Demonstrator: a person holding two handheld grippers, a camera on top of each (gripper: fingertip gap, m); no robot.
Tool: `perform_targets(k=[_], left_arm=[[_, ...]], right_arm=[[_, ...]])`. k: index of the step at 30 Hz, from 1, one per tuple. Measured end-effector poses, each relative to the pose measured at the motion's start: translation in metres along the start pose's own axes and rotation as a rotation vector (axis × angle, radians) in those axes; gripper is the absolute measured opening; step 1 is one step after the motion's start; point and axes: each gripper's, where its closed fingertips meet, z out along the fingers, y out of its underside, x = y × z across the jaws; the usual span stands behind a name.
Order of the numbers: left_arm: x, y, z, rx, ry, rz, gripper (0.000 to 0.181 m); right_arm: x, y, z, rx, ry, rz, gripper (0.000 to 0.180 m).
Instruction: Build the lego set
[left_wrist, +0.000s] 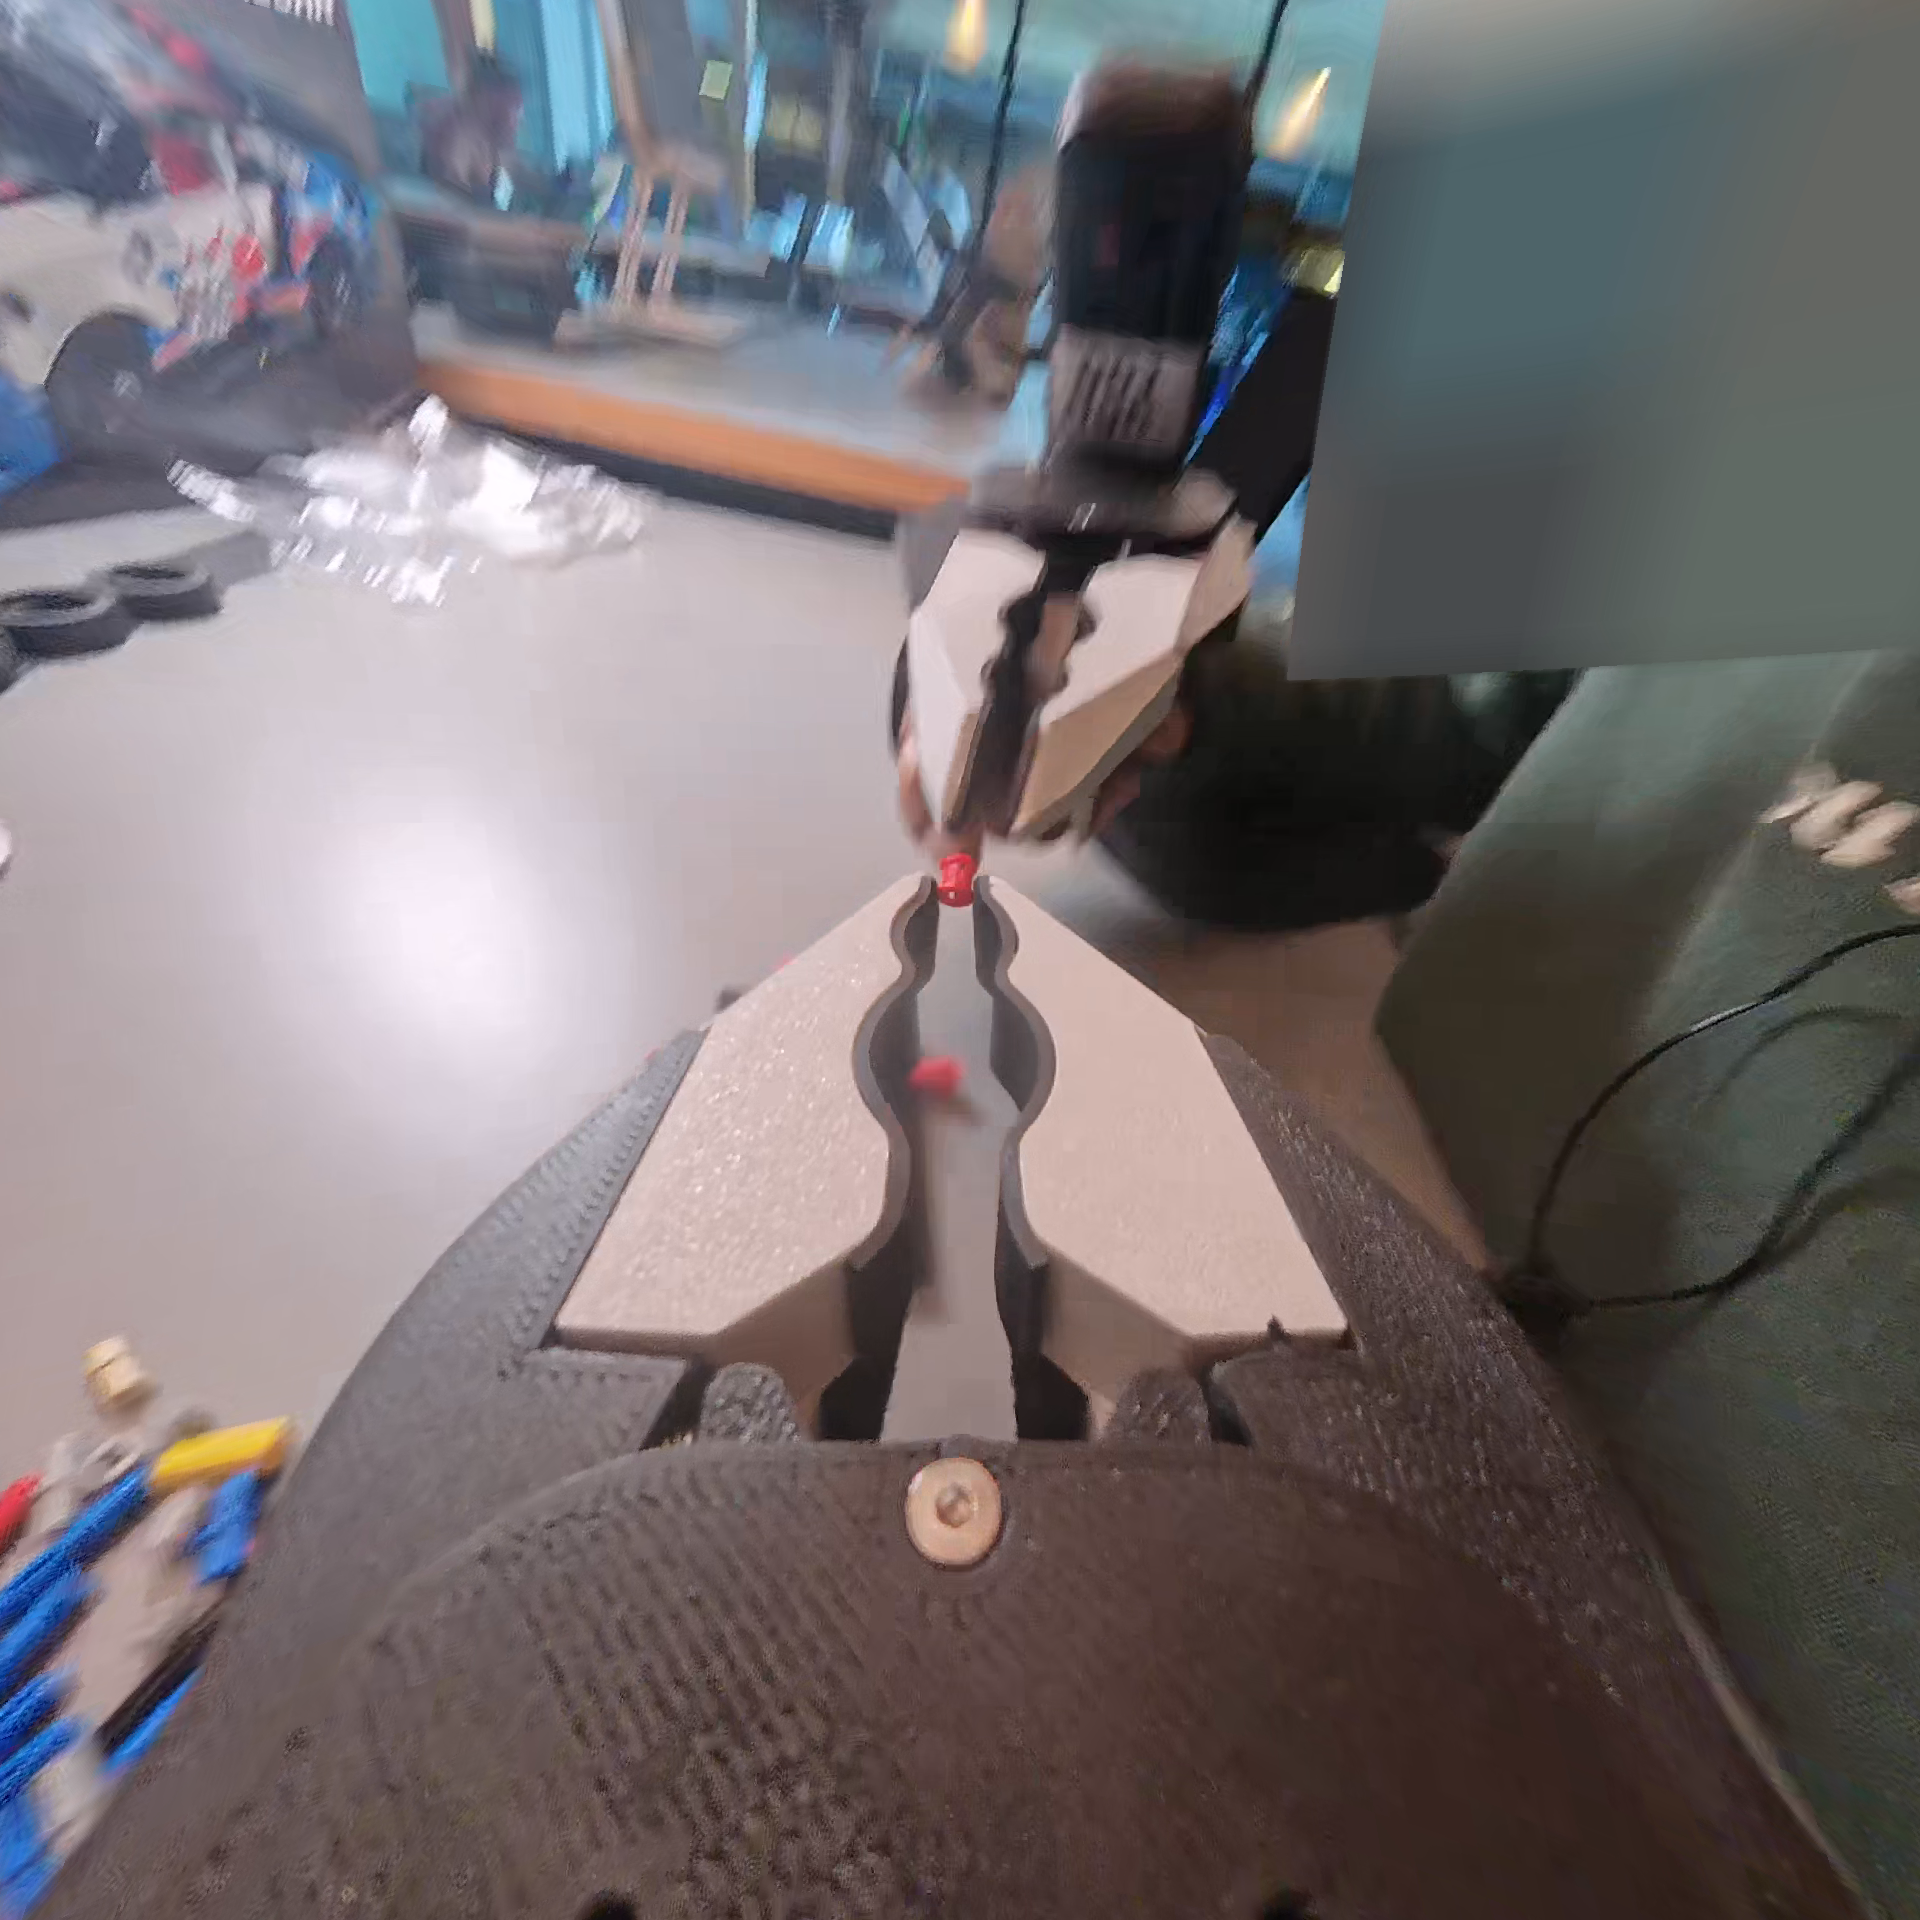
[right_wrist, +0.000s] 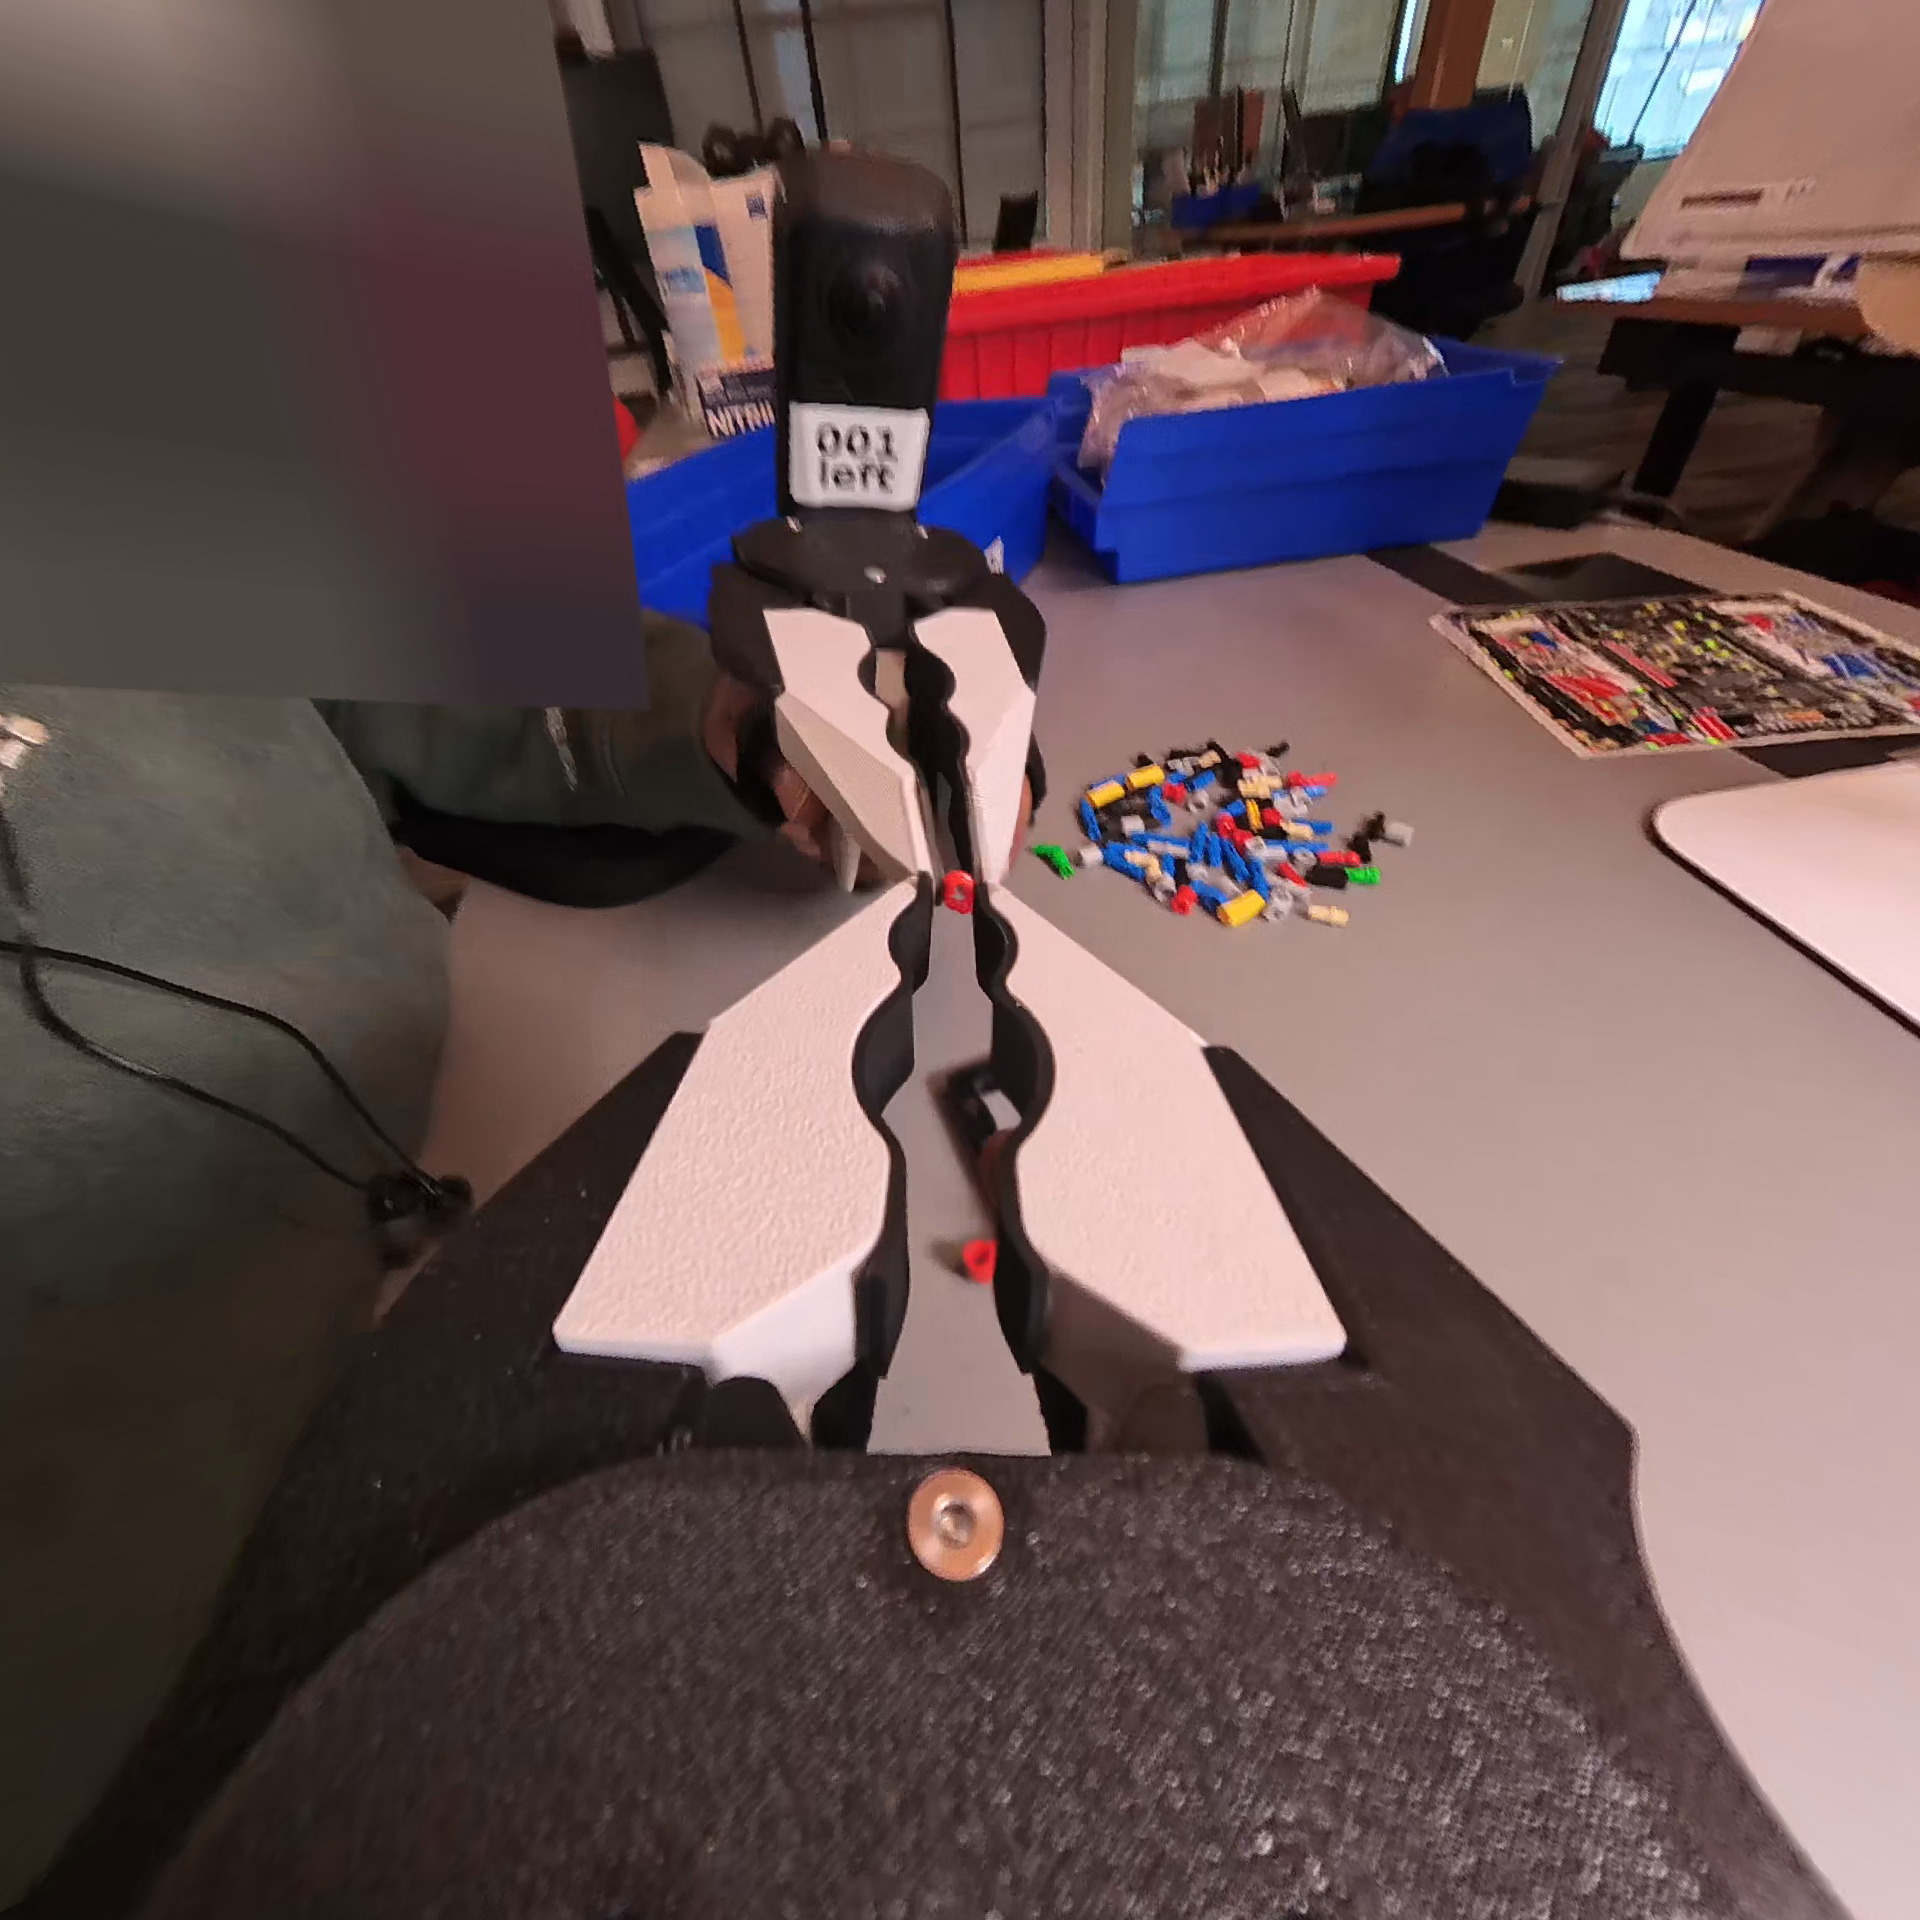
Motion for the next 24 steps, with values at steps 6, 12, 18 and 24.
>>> perform_targets(k=[6,12,18,24], left_arm=[[-0.038,0.068,-0.005,-0.426,-0.168,0.081,0.005],[-0.046,0.084,0.01,-0.535,-0.227,0.108,0.005],[-0.046,0.085,0.018,-0.534,-0.22,0.128,0.005],[-0.046,0.087,0.019,-0.544,-0.229,0.138,0.005]], right_arm=[[0.036,0.057,-0.03,-0.359,0.073,0.165,0.032],[0.034,0.094,-0.034,-0.553,0.071,0.269,0.051],[0.032,0.094,-0.028,-0.542,0.08,0.331,0.046],[0.031,0.096,-0.025,-0.563,0.091,0.348,0.043]])
